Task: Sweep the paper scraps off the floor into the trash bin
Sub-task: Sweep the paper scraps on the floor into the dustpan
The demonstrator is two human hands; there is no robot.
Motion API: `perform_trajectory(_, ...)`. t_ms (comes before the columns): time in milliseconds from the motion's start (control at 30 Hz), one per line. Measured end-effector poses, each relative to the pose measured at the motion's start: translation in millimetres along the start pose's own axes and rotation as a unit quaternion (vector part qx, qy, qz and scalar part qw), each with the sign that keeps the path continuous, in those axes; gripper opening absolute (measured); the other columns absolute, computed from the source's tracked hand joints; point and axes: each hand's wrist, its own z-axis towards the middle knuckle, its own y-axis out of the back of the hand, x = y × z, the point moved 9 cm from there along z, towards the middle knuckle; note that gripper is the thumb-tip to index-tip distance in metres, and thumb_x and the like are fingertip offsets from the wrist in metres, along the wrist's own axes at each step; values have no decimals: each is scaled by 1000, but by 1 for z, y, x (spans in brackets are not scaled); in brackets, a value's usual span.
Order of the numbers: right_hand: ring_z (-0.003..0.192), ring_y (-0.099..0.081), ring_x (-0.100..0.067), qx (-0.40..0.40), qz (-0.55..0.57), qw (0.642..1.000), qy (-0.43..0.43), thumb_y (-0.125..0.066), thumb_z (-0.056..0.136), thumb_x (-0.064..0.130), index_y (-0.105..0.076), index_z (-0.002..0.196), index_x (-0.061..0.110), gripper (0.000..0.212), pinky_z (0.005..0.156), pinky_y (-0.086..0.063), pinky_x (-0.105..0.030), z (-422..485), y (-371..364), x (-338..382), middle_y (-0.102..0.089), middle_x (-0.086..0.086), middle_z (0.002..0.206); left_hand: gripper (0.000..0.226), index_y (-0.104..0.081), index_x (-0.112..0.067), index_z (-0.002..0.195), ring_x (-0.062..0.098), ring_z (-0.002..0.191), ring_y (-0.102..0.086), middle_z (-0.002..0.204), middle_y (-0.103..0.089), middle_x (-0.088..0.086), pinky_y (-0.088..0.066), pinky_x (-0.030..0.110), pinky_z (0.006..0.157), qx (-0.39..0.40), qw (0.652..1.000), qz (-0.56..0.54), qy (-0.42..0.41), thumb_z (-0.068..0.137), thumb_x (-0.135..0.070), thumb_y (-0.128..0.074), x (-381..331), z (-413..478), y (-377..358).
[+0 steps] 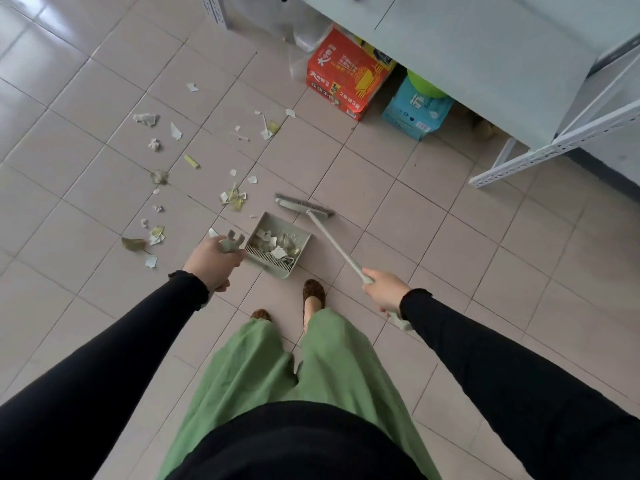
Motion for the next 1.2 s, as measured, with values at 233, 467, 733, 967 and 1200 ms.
perform_trajectory(233, 44, -39, -6, 63, 48, 997, -4, -46, 100, 22, -35, 152, 35, 55, 41, -37, -23, -60, -7, -47, -50, -1, 75, 8, -61, -13, 100, 23, 46, -43, 69, -45, 8, -42, 29, 47, 0, 999, 27, -20, 94, -18, -58, 13, -10, 4)
perform_trajectory(467, 46, -40, -7, 21, 84, 996, 33, -48, 102, 23, -33, 154, 34, 56, 41, -38, -23, -54, -31, -26, -50, -3, 76, 15, -59, -36, 96, 18, 47, -39, 72, -54, 2, -40, 27, 43, -15, 999, -18, -43, 96, -22, -61, 73, -62, 37)
perform_trajectory(733, 53, -46, -15, -43, 66, 996, 31, -44, 99, 19, -36, 153, 29, 55, 45, -42, -29, -30, -94, 31, -55, 1, 78, 14, -66, -27, 107, 16, 46, -35, 72, -50, 7, -35, 24, 39, -35, 999, -17, -21, 96, -19, -62, 176, -100, 108)
perform_trajectory(967, 52, -46, -18, -75, 50, 996, 8, -40, 98, 12, -39, 151, 19, 54, 44, -40, -30, -14, -157, 72, -54, -5, 81, 9, -67, -14, 100, 21, 46, -38, 64, -44, 6, -36, 25, 42, -28, 999, 23, -14, 93, -17, -62, 242, -96, 161)
perform_trajectory(1200, 51, -42, -17, 21, -36, 999, -29, -36, 100, 11, -44, 147, 18, 48, 45, -34, -28, -67, -250, 73, -57, -10, 84, 11, -63, -9, 95, 23, 44, -41, 65, -44, 8, -38, 26, 46, -15, 999, 31, -11, 93, -19, -60, 255, -80, 180)
